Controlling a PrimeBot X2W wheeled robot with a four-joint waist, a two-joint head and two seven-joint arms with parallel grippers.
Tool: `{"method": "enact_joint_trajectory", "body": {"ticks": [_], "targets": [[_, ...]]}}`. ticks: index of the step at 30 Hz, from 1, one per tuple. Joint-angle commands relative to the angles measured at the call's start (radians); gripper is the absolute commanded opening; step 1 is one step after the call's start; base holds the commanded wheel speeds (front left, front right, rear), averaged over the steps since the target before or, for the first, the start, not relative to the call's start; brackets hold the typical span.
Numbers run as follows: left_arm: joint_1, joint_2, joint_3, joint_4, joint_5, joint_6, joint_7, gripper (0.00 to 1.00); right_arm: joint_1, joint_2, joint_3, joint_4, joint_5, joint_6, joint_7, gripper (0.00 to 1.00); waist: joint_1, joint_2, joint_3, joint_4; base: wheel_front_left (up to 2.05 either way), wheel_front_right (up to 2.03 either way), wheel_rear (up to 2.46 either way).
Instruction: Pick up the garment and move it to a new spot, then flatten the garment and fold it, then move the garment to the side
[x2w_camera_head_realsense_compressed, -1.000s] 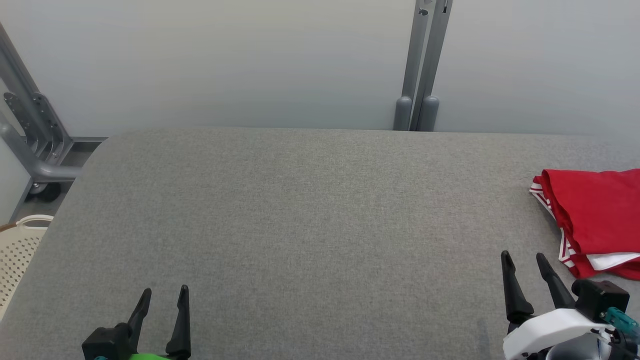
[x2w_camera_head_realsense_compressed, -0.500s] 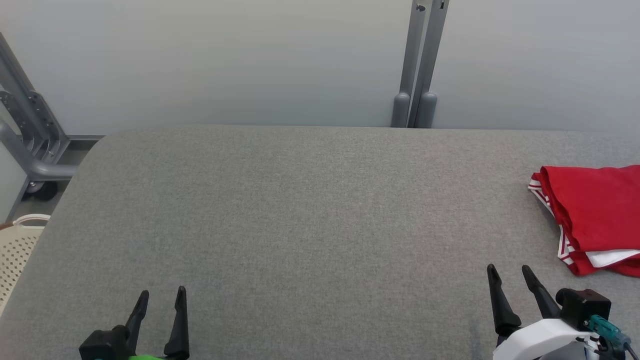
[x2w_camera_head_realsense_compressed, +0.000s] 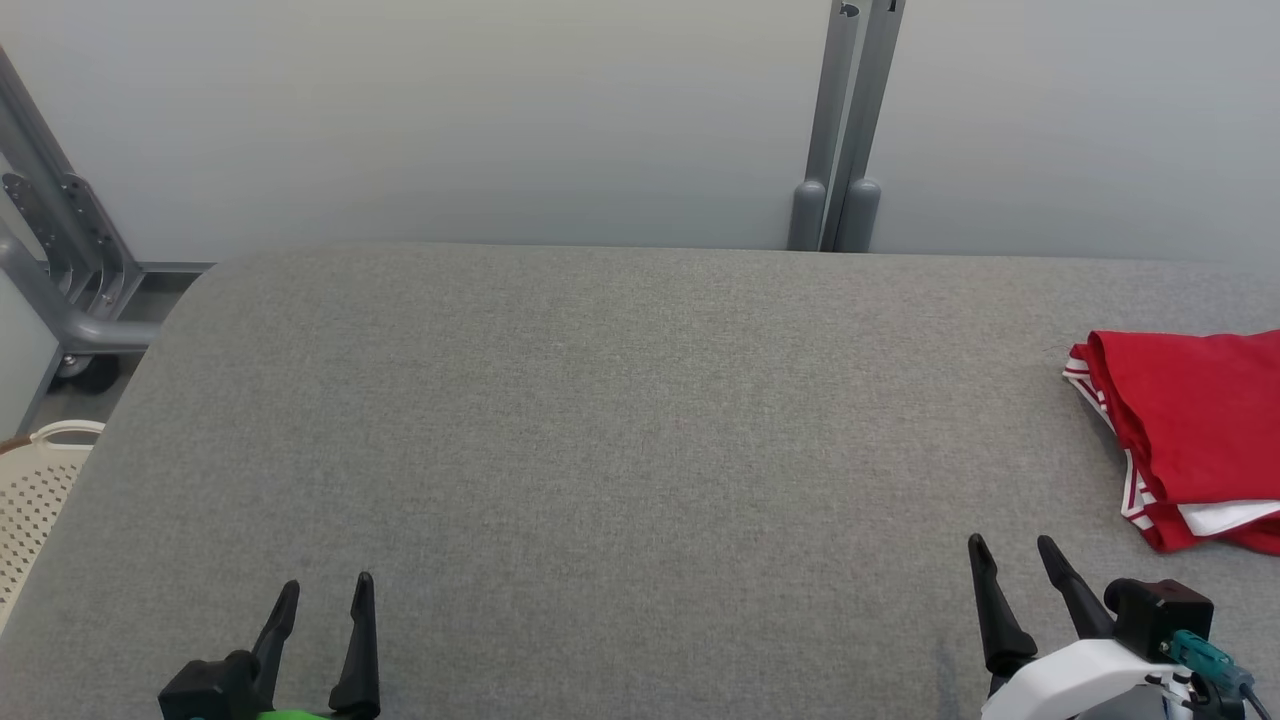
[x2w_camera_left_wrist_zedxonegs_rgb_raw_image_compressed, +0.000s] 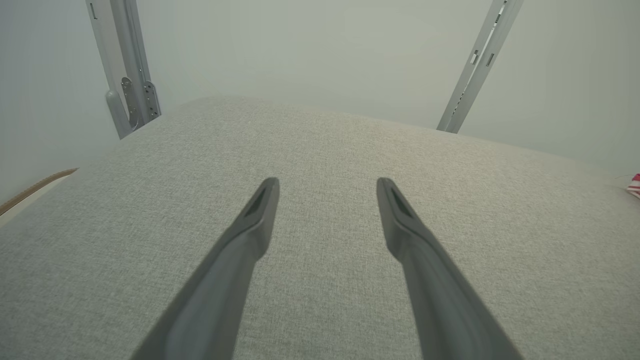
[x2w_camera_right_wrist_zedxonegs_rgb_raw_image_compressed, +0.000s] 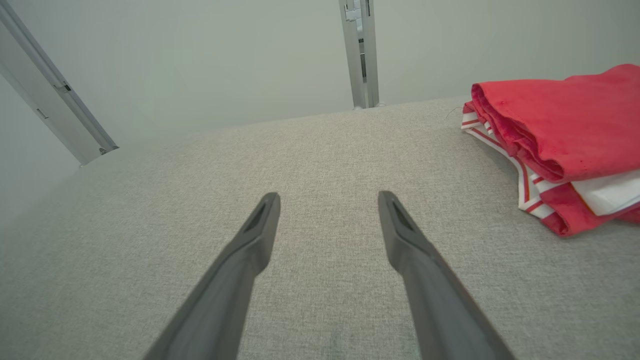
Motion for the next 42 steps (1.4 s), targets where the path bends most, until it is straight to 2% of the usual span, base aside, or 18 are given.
{"method": "enact_joint_trajectory", "body": {"ticks": [1, 6, 7, 11, 22, 42], "targets": [[-0.005, -0.002, 0.002, -0.002, 0.005, -0.003, -0.005, 1.0, -0.005, -0.001, 0.001, 0.003, 0.001, 0.0, -0.001, 1.0, 0.0, 0.0, 0.0, 0.0, 0.0, 0.0, 0.0], [-0.007, -0.004, 0.002, -0.003, 0.004, -0.006, -0.005, 1.0, -0.01, -0.001, 0.003, 0.005, -0.005, 0.0, 0.001, 1.0, 0.0, 0.0, 0.001, 0.0, 0.0, 0.0, 0.0], [-0.001, -0.002, 0.002, -0.001, 0.0, -0.001, 0.0, 0.0, -0.001, 0.0, 0.002, 0.003, 0.0, 0.0, 0.0, 0.0, 0.0, 0.0, 0.001, 0.0, 0.0, 0.0, 0.0], [0.01, -0.008, -0.002, 0.033, -0.002, -0.001, 0.005, 0.0, 0.012, 0.007, 0.002, 0.038, 0.002, 0.0, 0.001, 0.0, 0.0, 0.0, 0.002, -0.001, 0.0, 0.0, 0.0], [-0.035, -0.02, 0.014, 0.029, -0.208, -0.002, 0.071, 0.0, 0.002, 0.005, -0.029, 0.015, 0.224, 0.0, 0.036, 0.0, 0.0, 0.0, 0.009, -0.013, 0.0, 0.0, 0.0], [-0.095, -0.037, 0.033, 0.02, -0.494, -0.004, 0.159, 0.0, -0.006, 0.003, -0.066, -0.022, 0.531, 0.0, 0.079, 0.0, 0.0, 0.0, 0.021, -0.033, 0.0, 0.0, 0.0]]}}
